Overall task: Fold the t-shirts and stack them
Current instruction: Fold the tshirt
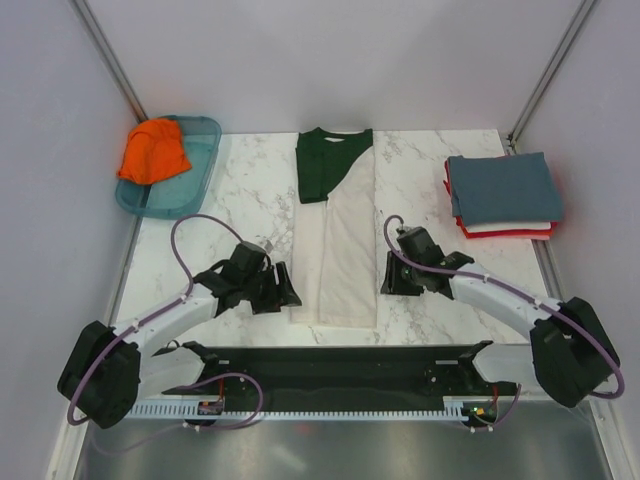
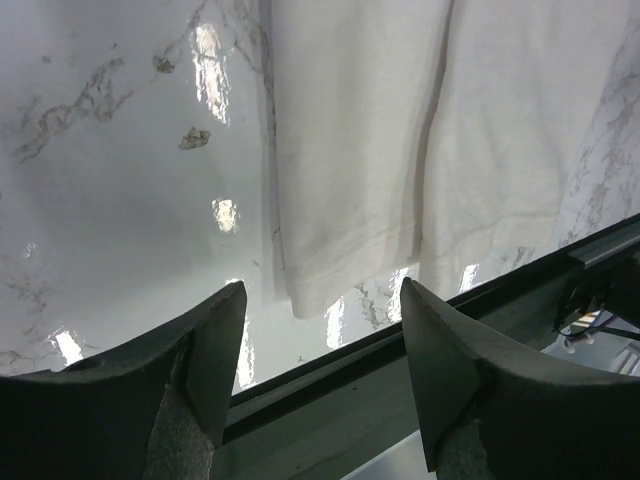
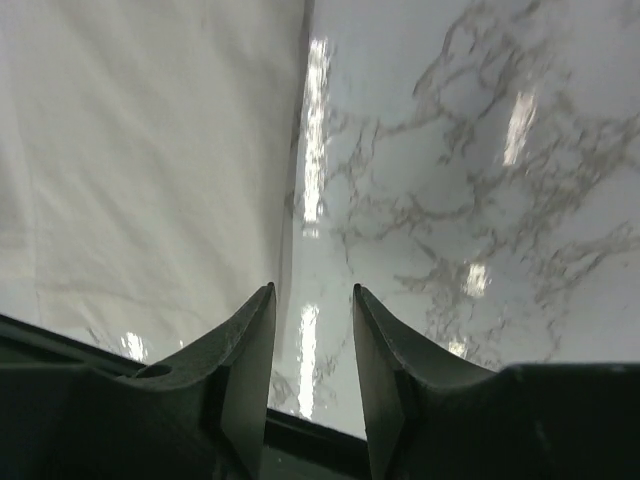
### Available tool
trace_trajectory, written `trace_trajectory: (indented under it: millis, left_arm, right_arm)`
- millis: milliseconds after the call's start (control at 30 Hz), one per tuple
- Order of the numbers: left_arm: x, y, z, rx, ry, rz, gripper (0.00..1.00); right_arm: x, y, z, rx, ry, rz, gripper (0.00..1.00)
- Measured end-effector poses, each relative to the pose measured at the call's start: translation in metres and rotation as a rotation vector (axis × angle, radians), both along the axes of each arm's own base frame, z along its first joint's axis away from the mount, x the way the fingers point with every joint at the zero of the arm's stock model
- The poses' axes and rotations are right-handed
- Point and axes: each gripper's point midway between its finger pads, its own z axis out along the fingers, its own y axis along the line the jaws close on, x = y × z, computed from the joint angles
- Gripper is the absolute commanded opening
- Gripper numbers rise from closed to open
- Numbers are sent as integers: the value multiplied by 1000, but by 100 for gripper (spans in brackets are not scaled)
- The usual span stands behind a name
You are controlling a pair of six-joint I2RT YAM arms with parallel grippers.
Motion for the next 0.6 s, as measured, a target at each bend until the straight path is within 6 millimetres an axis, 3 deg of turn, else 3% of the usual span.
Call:
trace_trajectory:
  millis: [133,333,600]
  left_arm:
    - [-9,3,-10,5,26,-6,70]
    - [-15,1,-20,-12,48,-24,65]
    - [-14,-6,-25,-41,51,-41,51]
  right_arm:
    - [-35,4,-4,45,47,22,43]
    - [-45,23,2,132,64,47,47]
    - [-66,33,-22,134,157,84,44]
